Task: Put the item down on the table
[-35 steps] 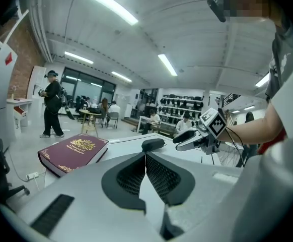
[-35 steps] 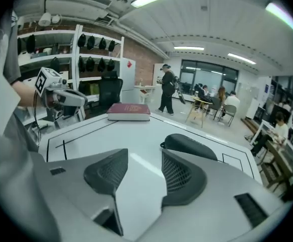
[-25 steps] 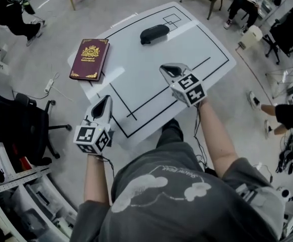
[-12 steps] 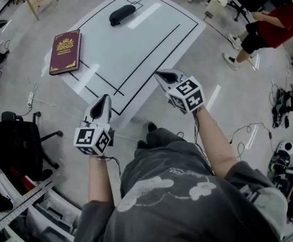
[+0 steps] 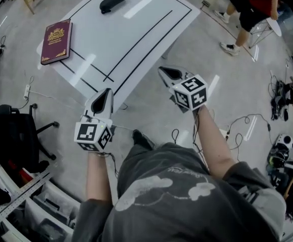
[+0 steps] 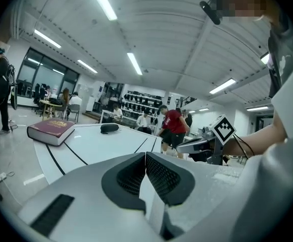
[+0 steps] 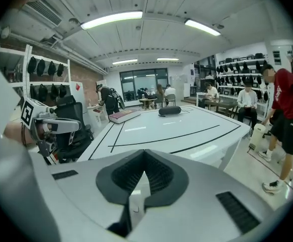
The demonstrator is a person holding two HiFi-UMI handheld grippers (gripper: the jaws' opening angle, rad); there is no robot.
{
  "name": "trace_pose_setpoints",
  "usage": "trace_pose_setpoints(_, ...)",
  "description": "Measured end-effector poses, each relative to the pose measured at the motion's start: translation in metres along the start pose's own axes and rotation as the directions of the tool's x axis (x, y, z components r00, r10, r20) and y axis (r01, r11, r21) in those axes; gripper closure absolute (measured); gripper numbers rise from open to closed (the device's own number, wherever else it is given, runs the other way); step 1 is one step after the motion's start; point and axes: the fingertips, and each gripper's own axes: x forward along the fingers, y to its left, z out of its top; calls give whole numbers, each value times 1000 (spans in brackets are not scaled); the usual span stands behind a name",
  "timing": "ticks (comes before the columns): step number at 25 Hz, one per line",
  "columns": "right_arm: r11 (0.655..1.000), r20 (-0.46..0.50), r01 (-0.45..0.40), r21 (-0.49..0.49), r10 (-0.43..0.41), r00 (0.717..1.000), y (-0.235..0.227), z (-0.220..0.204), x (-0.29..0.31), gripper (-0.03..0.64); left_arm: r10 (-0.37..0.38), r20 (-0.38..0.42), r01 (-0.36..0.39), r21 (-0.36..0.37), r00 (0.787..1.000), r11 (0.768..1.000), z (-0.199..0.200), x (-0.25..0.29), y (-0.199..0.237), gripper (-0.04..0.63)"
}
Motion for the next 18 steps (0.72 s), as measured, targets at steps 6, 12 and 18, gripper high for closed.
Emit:
trace_pose_setpoints(6, 1000, 8, -26, -6, 26, 1000, 2, -29, -46, 618, 17, -8, -17, 1, 1000, 1000, -10, -12, -51, 591)
trace_pose_setpoints(12, 998, 38, -51, -33, 52, 998, -3, -42, -100, 618, 43, 8, -44, 28, 999, 999, -12, -20, -110, 591)
trace_pose_setpoints(18, 995, 70, -76, -69, 81, 994, -5, -56, -153, 618, 78, 43, -80, 36, 996, 996, -20, -33, -166, 591)
